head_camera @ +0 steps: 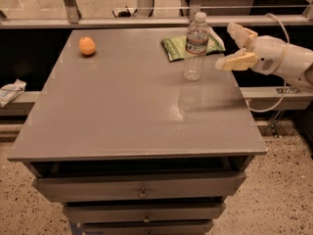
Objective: Place water bottle upright
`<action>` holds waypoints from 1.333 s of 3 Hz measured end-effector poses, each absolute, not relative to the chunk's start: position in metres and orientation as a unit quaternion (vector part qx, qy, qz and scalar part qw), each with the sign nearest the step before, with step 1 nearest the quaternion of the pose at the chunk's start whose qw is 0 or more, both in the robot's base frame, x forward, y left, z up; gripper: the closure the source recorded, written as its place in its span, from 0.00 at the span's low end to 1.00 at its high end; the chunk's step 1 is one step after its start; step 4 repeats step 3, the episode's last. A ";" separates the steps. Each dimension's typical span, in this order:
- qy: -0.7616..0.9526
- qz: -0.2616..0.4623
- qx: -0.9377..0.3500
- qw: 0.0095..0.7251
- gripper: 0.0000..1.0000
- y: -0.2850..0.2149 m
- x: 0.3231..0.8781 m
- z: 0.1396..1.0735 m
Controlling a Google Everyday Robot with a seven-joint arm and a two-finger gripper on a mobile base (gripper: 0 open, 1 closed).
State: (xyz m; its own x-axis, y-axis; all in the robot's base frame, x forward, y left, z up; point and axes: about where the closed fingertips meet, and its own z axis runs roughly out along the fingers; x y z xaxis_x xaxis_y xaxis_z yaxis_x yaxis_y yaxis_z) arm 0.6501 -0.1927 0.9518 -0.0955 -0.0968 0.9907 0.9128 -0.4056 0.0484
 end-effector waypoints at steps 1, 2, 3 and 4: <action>-0.354 -0.643 -0.589 0.340 0.00 -0.203 0.631 0.969; -0.336 -0.649 -0.600 0.324 0.00 -0.198 0.631 0.974; -0.336 -0.649 -0.600 0.325 0.00 -0.198 0.631 0.974; -0.336 -0.649 -0.600 0.325 0.00 -0.198 0.631 0.974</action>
Offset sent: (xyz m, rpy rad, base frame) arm -0.0187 -0.0098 0.0164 -0.0642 0.0263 -0.1275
